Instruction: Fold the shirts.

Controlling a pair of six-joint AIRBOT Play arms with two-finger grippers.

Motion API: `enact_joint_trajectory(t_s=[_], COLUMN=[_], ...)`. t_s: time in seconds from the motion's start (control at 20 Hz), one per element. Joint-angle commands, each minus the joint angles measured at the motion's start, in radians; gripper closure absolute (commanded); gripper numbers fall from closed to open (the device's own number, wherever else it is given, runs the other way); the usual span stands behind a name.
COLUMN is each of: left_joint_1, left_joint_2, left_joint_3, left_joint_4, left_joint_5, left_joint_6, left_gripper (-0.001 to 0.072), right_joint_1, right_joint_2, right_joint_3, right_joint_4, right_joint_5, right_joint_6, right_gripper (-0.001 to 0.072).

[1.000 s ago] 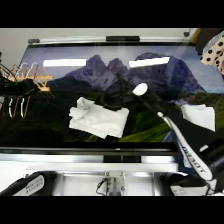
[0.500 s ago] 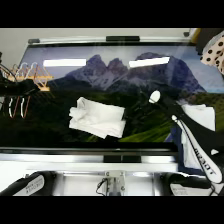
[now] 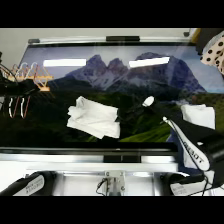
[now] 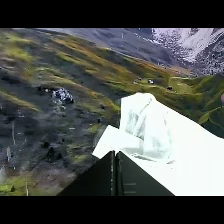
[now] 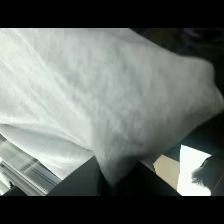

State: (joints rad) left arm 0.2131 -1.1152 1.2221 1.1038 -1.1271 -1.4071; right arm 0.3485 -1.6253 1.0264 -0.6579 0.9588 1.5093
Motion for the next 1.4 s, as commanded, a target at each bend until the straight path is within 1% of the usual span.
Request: enact_joint_trajectory(t_s=[0.0, 0.1, 0.25, 0.4, 0.55, 0.75, 0.95, 1.05, 1.15, 1.25, 1.35], left_joint_1=[0.0, 0.0, 0.0, 0.0, 0.0, 0.0, 0.0, 0.0, -0.002, -0.002, -0.002], left_joint_2=[0.001, 0.001, 0.001, 0.001, 0.001, 0.001, 0.002, 0.005, 0.008, 0.008, 0.008], left_joint_3=[0.0, 0.0, 0.0, 0.0, 0.0, 0.0, 0.0, 0.0, 0.0, 0.0, 0.0], left_joint_4=[0.0, 0.0, 0.0, 0.0, -0.001, -0.004, -0.004, -0.005, -0.015, -0.029, -0.03], left_joint_5=[0.0, 0.0, 0.0, 0.0, 0.0, -0.001, 0.0, 0.0, -0.008, -0.024, -0.025], left_joint_6=[0.0, 0.0, 0.0, 0.0, 0.0, 0.0, 0.0, 0.0, 0.0, 0.001, 0.001], left_gripper=[0.0669, 0.0669, 0.0669, 0.0669, 0.0669, 0.0669, 0.0669, 0.0669, 0.0668, 0.0669, 0.0669], right_joint_1=[0.02, 0.006, -0.047, -0.153, -0.314, -0.571, -0.795, -0.885, -0.956, -1.015, -1.054], right_joint_2=[-0.017, -0.005, 0.045, 0.097, 0.146, 0.22, 0.303, 0.345, 0.372, 0.382, 0.386], right_joint_3=[0.014, 0.068, 0.209, 0.387, 0.532, 0.655, 0.716, 0.719, 0.719, 0.719, 0.718], right_joint_4=[0.021, 0.018, -0.066, -0.232, -0.405, -0.489, -0.638, -0.713, -0.8, -0.816, -0.822], right_joint_5=[-0.028, -0.017, 0.061, 0.237, 0.385, 0.535, 0.696, 0.724, 0.732, 0.794, 0.906], right_joint_6=[-0.021, -0.084, -0.091, -0.017, 0.07, 0.11, 0.105, 0.078, 0.076, 0.066, 0.026], right_gripper=[0.0636, 0.0637, 0.0638, 0.0637, 0.0637, 0.0637, 0.0637, 0.0637, 0.0637, 0.0637, 0.0637])
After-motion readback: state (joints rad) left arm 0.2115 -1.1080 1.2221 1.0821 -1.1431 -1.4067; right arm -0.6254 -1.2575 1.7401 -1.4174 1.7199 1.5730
